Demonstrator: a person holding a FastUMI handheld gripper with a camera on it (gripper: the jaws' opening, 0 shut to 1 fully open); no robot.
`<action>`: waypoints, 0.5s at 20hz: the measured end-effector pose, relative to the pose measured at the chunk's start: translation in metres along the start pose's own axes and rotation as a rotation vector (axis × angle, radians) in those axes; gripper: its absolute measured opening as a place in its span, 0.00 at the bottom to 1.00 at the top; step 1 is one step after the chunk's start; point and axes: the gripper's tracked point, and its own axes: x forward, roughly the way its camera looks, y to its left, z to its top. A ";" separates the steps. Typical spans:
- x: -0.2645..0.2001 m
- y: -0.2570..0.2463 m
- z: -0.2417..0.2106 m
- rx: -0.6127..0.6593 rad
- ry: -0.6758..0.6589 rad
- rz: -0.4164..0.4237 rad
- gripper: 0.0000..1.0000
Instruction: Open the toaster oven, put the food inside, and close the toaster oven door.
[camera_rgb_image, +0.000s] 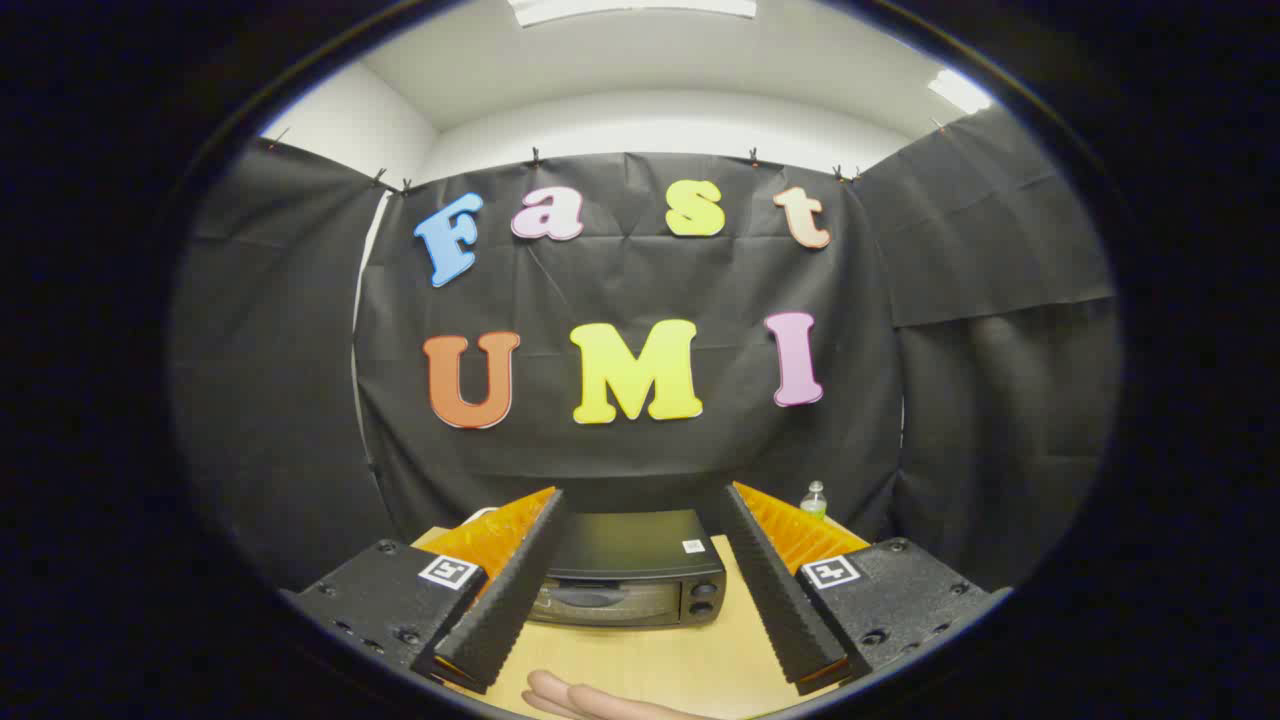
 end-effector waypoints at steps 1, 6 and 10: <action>0.000 0.001 0.000 -0.007 0.006 0.003 1.00; -0.003 0.000 0.002 -0.028 0.007 -0.016 1.00; -0.001 -0.004 -0.005 -0.048 0.022 -0.036 1.00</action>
